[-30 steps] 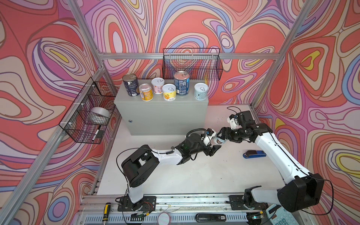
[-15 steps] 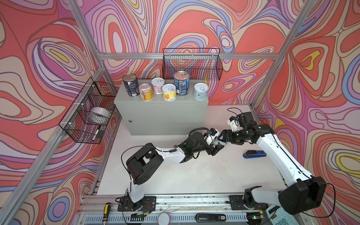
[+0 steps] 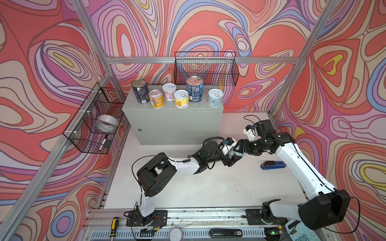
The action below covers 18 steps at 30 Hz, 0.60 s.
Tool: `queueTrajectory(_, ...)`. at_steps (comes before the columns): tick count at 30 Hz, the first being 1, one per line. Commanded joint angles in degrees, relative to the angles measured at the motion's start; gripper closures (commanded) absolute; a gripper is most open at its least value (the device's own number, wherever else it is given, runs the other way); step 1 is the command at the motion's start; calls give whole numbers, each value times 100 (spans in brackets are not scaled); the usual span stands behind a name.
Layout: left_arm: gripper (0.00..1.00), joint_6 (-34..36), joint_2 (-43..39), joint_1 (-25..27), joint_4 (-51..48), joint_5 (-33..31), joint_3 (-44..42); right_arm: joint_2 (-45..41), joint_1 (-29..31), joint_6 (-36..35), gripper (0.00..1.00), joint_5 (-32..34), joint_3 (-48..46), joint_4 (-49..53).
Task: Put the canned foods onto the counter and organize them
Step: 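Close the left gripper on the teal can held by the right gripper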
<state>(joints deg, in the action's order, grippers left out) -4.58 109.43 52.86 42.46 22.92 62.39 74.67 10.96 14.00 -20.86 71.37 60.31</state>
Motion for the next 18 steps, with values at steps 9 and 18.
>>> queueTrajectory(9,29,115,48,43,425,403,98,23,16,-47,62,-573,316,-195)
queueTrajectory(18,47,-18,0,41,878,406,-77,21,18,-47,62,-516,331,-177)
